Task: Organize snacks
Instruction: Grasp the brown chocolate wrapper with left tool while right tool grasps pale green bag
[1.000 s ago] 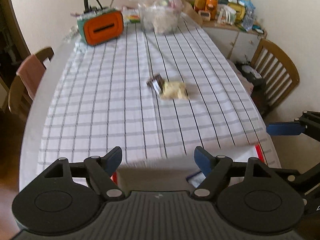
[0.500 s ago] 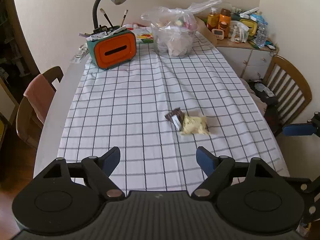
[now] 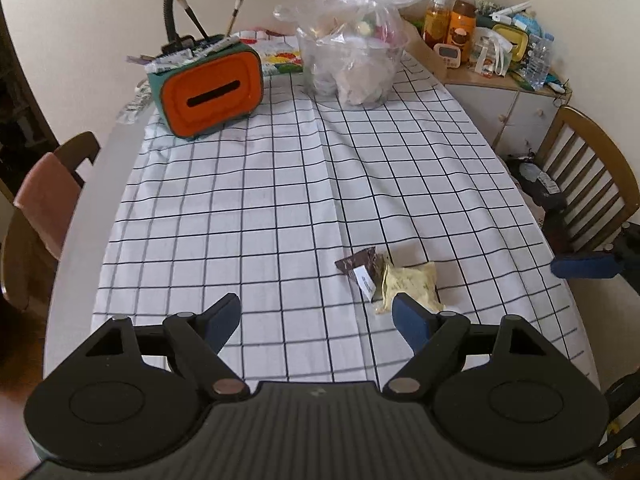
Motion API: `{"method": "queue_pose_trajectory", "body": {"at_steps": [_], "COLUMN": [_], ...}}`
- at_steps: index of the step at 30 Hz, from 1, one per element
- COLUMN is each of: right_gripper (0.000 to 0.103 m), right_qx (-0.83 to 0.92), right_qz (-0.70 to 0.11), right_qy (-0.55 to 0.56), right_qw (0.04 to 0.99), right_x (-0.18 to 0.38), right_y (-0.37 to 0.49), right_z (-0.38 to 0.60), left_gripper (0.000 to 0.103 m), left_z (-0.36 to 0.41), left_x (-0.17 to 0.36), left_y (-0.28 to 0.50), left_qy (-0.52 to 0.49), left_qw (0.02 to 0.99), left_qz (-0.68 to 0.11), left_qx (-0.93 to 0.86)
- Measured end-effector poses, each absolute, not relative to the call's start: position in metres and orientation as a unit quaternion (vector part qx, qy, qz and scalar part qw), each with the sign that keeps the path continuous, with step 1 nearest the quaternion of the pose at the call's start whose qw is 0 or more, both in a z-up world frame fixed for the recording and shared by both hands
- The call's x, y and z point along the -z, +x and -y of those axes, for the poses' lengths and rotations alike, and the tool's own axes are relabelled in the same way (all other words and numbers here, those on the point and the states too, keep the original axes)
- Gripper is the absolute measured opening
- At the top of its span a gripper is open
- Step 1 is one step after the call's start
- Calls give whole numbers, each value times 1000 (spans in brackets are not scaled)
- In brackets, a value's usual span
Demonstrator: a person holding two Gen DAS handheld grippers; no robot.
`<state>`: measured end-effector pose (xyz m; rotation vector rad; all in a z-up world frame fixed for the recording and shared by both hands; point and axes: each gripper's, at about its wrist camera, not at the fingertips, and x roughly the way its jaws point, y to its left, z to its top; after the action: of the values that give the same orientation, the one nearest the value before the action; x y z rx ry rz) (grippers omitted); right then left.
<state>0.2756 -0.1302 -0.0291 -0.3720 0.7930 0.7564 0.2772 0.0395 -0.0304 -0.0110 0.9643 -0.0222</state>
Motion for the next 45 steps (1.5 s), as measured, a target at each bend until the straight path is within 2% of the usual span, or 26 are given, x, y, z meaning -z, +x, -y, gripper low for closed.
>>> {"method": "queue_pose_trajectory", "body": {"at_steps": [4, 12, 17, 31, 40, 42, 45], "right_gripper": [97, 86, 82, 78, 74, 70, 59], "right_qx": [-356, -349, -348, -348, -347, -347, -341], "right_qz": [-379, -393, -404, -428, -432, -431, -429], "right_qy": [-200, -245, -257, -262, -262, -261, -262], "right_qw": [831, 815, 806, 792, 790, 791, 795], "right_x": [45, 86, 110, 151, 167, 167, 166], "right_y": [293, 326, 342, 373, 374, 373, 370], "right_z": [119, 101, 95, 85, 80, 79, 78], "left_gripper": [83, 83, 83, 83, 81, 75, 71], "left_z": [-38, -28, -22, -23, -14, -14, -17], "left_x": [46, 84, 106, 152, 167, 168, 169], "left_y": [299, 339, 361, 410, 417, 418, 419], "left_qy": [-11, -2, -7, -99, -107, -110, -122], "left_qw": [882, 869, 859, 824, 825, 824, 820], "left_qz": [-471, -494, -512, -557, -555, -556, -559], "left_qx": [17, 22, 20, -3, 2, 3, 0]}}
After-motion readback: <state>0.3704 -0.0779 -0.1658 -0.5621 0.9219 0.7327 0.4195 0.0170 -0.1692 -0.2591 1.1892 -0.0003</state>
